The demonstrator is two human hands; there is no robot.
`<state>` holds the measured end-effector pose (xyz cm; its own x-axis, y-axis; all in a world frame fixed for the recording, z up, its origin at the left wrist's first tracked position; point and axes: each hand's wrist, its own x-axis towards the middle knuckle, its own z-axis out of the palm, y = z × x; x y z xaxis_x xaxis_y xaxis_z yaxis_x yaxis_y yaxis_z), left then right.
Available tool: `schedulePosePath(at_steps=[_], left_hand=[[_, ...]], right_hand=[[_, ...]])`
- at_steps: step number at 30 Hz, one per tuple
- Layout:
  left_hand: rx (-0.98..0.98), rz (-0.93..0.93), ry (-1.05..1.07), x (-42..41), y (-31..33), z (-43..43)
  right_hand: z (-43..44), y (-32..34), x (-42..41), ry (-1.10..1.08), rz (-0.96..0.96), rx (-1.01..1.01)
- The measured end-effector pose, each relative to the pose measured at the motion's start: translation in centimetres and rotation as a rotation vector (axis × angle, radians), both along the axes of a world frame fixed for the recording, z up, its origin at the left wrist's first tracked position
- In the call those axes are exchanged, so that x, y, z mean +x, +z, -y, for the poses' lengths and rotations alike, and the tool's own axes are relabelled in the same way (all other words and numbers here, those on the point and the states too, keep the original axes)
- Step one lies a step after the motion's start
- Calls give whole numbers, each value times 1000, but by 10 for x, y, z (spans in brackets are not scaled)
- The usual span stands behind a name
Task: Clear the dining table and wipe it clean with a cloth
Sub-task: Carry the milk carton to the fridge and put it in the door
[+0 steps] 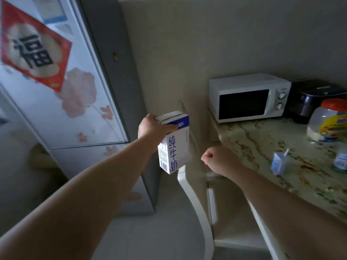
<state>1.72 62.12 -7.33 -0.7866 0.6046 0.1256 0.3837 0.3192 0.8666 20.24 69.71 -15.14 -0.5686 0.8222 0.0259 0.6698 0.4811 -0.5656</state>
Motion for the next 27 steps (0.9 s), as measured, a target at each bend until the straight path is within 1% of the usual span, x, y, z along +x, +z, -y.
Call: schedulePosePath(at_steps=[3,5,12,17,20,22,27], left_hand=[[-15,-21,57,-31,-1,44],[-19,-36,95,-53,-3,77],[-40,-24,243,-128,-19,213],[-55,-9,325,-172,-34,303],[-48,20,373,-193,-40,348],[-38,39,400,-208,-44,374],[27,83,513,-242,-44,431]], right_hand=[[36,6,-34,82,37,21],[63,7,-59,105,18,40],[170,5,-132,175,16,-83],[237,-2,-187,210,-43,-145],[270,2,-210,259,23,-97],[286,7,-224,265,63,-30],[311,19,-274,302,79,69]])
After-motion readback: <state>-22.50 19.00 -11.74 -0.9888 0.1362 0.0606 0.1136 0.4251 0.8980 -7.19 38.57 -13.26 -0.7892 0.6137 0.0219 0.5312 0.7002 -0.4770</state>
